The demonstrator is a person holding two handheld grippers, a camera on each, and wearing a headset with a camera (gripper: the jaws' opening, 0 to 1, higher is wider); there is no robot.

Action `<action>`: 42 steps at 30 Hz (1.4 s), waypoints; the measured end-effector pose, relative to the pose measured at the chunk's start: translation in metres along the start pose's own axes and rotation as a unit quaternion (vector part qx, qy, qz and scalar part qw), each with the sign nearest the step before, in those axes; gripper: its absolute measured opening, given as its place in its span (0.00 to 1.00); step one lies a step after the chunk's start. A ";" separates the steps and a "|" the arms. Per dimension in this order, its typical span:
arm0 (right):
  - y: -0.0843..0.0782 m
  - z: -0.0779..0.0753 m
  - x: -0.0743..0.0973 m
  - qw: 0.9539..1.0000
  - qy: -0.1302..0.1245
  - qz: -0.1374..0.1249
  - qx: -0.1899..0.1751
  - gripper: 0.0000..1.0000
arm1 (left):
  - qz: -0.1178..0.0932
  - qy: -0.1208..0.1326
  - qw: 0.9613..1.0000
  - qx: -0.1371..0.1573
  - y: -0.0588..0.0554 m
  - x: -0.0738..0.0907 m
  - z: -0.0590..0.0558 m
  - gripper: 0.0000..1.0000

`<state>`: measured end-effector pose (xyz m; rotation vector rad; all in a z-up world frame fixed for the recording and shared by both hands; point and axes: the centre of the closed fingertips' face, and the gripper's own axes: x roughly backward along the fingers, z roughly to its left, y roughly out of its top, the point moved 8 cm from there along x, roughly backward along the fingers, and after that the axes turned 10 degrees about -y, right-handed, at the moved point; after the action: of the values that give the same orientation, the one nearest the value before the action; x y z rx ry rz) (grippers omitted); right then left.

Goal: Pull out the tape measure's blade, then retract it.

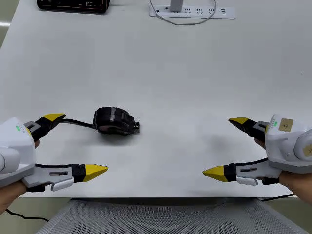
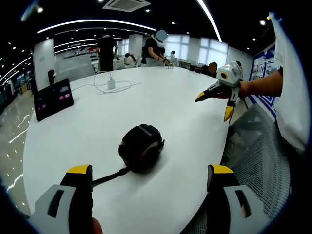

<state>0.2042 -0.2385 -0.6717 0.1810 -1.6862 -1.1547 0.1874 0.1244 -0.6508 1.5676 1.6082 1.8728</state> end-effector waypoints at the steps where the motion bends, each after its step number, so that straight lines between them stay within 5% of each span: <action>1: 0.000 -0.001 -0.002 1.000 0.000 0.001 0.001 0.91 | 0.001 -0.002 1.000 -0.001 0.001 -0.001 0.001 0.96; 10: 0.004 0.000 -0.013 1.000 0.011 0.006 0.022 0.95 | 0.020 -0.024 0.999 -0.017 0.005 -0.011 0.006 0.95; 23: 0.015 0.000 -0.034 0.998 0.045 0.001 0.042 0.86 | 0.064 -0.067 0.994 -0.048 0.005 -0.028 0.014 0.85; 42: 0.025 0.003 -0.061 0.994 0.087 0.006 0.060 0.79 | 0.093 -0.087 0.989 -0.072 0.003 -0.043 0.034 0.67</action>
<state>0.2391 -0.1870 -0.6930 0.3369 -1.6006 -0.9994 0.2338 0.1120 -0.6779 1.8148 1.2645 1.8339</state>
